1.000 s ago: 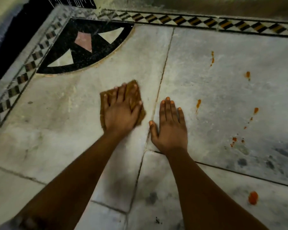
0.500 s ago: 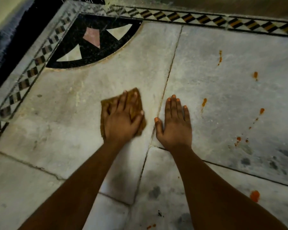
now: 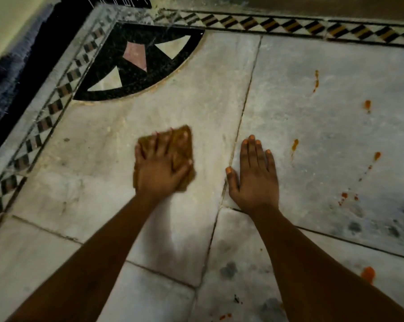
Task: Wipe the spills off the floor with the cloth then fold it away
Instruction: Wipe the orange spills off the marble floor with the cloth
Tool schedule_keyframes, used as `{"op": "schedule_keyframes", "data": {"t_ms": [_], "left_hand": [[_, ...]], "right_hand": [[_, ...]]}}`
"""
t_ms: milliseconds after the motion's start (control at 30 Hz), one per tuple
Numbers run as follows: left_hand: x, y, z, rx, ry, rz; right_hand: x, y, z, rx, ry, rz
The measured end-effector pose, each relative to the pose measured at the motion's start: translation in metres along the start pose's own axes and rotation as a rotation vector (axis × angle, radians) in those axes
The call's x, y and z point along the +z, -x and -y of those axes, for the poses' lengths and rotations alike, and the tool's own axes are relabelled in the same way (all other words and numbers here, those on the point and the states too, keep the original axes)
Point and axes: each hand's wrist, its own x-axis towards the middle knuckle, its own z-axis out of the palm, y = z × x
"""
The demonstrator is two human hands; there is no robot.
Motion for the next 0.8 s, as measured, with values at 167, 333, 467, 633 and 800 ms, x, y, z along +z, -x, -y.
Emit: {"op": "schedule_keyframes", "data": {"t_ms": [167, 333, 467, 633, 800], "left_hand": [[-0.008, -0.097, -0.01, -0.229, 0.027, -0.005], [-0.006, -0.071, -0.025, 0.009, 0.015, -0.033], [-0.01, -0.003, -0.033, 0.128, 0.053, -0.11], [-0.016, 0.057, -0.044, 0.14, -0.1, -0.208], [-0.033, 0.075, -0.054, 0.025, 0.038, -0.12]], "right_hand": [[0.003, 0.001, -0.001, -0.007, 0.006, -0.019], [0.006, 0.001, -0.003, -0.022, 0.012, -0.035], [0.005, 0.0, -0.004, -0.027, 0.024, 0.0], [-0.004, 0.0, -0.004, -0.014, 0.039, 0.085], [-0.039, 0.015, 0.0, 0.007, -0.179, 0.336]]}}
